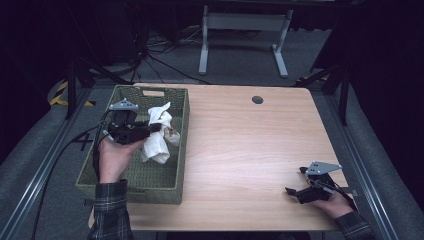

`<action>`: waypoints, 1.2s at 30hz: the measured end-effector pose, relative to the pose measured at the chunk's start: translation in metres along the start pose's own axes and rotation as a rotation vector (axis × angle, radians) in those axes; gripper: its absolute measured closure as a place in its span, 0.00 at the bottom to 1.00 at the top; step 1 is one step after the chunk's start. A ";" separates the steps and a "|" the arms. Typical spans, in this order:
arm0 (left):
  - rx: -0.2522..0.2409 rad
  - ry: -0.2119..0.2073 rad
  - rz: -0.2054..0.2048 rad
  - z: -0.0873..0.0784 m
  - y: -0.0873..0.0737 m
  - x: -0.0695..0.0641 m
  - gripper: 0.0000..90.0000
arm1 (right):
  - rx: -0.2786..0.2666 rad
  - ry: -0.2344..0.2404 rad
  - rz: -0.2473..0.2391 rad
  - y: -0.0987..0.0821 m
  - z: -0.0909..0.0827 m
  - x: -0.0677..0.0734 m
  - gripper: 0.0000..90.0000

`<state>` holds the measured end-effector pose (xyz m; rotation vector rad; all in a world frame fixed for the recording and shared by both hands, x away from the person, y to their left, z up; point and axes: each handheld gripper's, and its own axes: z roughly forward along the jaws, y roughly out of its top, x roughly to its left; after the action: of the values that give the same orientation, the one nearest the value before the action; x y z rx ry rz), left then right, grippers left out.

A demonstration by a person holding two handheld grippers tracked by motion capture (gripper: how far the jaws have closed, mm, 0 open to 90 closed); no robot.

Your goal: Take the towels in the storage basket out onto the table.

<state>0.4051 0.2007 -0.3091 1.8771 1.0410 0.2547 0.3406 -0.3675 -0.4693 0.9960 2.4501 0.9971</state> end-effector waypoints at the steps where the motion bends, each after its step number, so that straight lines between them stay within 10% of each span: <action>1: -0.007 -0.009 0.003 -0.001 0.002 -0.001 0.84 | 0.000 0.000 0.000 0.000 0.000 0.000 0.00; 18: -0.108 -0.173 0.059 0.005 0.036 -0.037 0.84 | 0.000 0.000 0.000 0.000 0.000 0.000 0.00; 36: -0.092 -0.267 0.161 0.046 0.048 -0.095 0.84 | -0.001 -0.002 0.000 0.000 0.000 0.000 0.00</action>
<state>0.3985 0.0912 -0.2721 1.8537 0.6881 0.1379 0.3409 -0.3673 -0.4693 0.9965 2.4480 0.9965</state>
